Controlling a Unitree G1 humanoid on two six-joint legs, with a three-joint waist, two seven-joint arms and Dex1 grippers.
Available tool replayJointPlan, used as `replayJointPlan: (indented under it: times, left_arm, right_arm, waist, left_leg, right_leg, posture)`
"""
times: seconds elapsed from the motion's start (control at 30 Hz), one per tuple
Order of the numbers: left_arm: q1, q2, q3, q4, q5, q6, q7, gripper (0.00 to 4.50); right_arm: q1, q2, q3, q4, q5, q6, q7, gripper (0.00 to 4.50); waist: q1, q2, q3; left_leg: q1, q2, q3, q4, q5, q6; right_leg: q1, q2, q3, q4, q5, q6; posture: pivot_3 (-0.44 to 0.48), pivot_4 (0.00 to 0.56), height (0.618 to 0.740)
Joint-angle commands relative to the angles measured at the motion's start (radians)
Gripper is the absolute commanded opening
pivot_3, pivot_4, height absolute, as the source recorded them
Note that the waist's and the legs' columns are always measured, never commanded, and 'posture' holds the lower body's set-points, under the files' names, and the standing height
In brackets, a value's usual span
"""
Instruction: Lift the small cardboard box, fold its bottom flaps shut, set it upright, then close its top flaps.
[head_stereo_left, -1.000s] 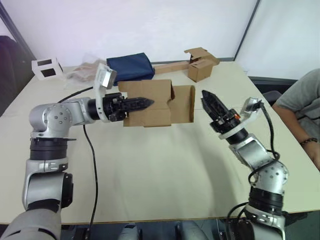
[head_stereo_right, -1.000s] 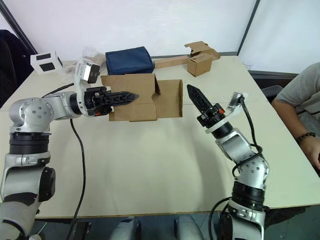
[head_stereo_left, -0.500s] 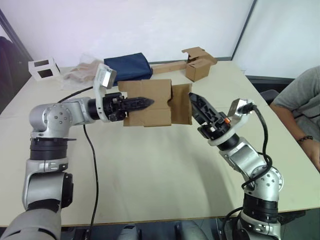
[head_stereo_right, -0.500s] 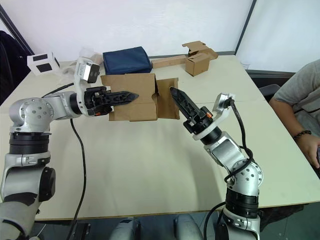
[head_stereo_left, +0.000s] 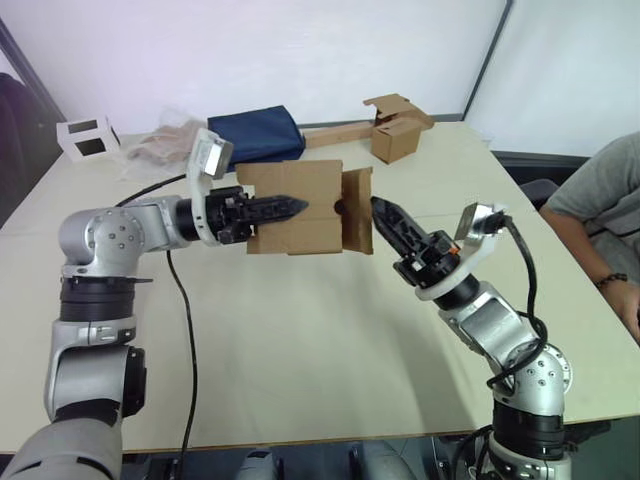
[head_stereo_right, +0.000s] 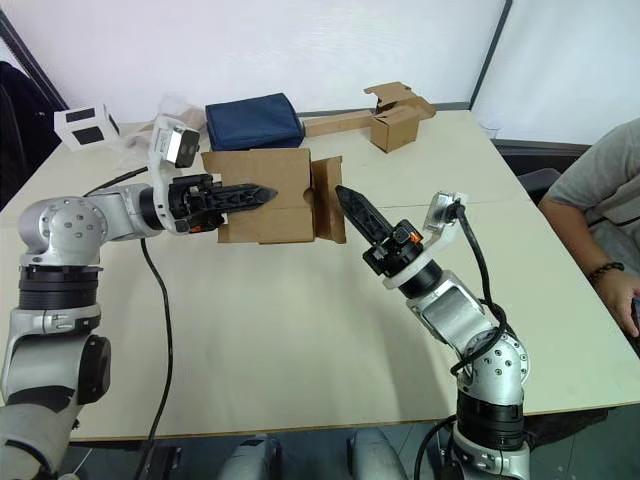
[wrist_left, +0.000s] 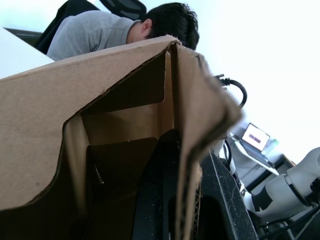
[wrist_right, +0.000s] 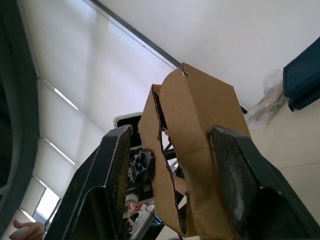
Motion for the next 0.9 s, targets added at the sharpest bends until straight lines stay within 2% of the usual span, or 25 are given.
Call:
replayJointPlan:
  times: [0.03, 0.47, 0.9]
  left_arm:
    - [-0.015, 0.012, 0.021, -0.021, -0.017, -0.007, -0.007, 0.00]
    - [-0.028, 0.010, 0.016, -0.012, -0.013, -0.009, -0.007, 0.00]
    - [-0.028, 0.002, 0.009, -0.015, -0.009, -0.011, -0.003, 0.00]
  right_arm:
    - [0.003, -0.021, 0.015, -0.041, -0.026, -0.019, 0.021, 1.01]
    - [0.028, -0.050, 0.045, -0.056, -0.138, -0.058, 0.068, 1.01]
    - [0.007, -0.034, 0.076, -0.092, -0.206, -0.088, 0.023, 1.01]
  waist:
    - [0.000, 0.000, 0.000]
    - [-0.001, 0.000, 0.000]
    - [0.000, 0.000, 0.000]
  left_leg:
    - [0.000, 0.000, 0.000, 0.000, 0.000, 0.000]
    - [0.000, 0.000, 0.000, 0.000, 0.000, 0.000]
    - [0.000, 0.000, 0.000, 0.000, 0.000, 0.000]
  right_leg:
    - [0.000, 0.000, 0.000, 0.000, 0.000, 0.000]
    - [0.000, 0.000, 0.000, 0.000, 0.000, 0.000]
    - [0.000, 0.000, 0.000, 0.000, 0.000, 0.000]
  posture:
    - [0.000, 0.150, 0.740]
    - [0.000, 0.150, 0.740]
    - [0.000, 0.150, 0.740]
